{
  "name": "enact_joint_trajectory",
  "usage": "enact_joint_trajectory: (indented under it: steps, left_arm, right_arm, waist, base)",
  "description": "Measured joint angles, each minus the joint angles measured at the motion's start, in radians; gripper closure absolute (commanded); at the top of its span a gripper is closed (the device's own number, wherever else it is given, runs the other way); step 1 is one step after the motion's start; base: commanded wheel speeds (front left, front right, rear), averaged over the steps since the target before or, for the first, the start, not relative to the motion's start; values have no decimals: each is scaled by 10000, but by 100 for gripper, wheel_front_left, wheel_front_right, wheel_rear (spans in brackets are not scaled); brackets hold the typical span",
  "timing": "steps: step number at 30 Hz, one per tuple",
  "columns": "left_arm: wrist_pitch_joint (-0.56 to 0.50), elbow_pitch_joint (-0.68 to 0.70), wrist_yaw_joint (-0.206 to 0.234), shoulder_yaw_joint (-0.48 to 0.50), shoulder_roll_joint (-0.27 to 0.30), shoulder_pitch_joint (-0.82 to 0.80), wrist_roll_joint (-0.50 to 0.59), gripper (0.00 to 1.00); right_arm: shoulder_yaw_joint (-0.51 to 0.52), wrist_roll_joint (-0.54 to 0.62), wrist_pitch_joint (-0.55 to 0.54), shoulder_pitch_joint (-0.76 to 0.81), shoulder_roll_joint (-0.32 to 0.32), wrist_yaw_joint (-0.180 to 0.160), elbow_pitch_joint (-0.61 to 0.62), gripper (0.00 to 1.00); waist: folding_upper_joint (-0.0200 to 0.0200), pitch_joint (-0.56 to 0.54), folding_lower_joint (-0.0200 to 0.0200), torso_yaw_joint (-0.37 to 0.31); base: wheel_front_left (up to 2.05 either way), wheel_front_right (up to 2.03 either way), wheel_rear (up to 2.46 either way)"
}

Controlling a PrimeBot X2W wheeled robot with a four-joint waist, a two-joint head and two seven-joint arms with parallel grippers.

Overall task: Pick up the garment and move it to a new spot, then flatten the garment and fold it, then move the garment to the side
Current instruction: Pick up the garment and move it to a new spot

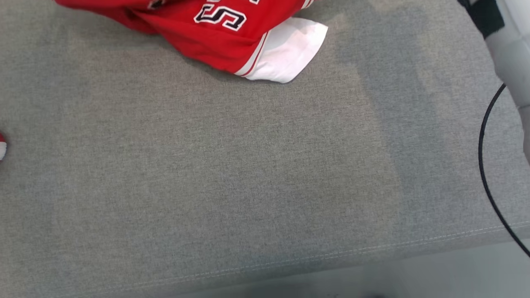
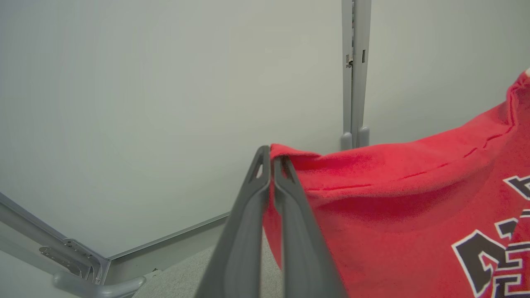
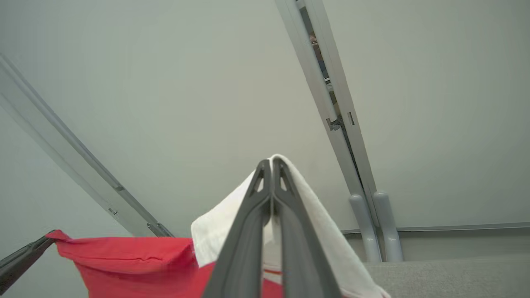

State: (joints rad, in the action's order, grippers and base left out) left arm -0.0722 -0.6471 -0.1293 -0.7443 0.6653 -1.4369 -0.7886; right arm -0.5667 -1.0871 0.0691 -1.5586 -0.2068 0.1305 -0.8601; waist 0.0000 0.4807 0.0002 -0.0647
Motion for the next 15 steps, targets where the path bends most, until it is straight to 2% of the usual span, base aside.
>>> enact_joint_trajectory:
  steps: [9, 15]
  left_arm:
    - [50, -1755, 27, -61, -1012, -2034, 4, 100]
    - [412, -2360, 134, 59, -1599, -3032, 2, 100]
  right_arm:
    - [10, 631, 769, -2331, 433, 0, -2754, 100]
    - [-224, 1191, 1329, -3352, 585, 2, -3440, 100]
  waist:
    - [0, 107, -1, 262]
    - [0, 103, -1, 441]
  base:
    - [0, 0, 0]
    - [0, 0, 0]
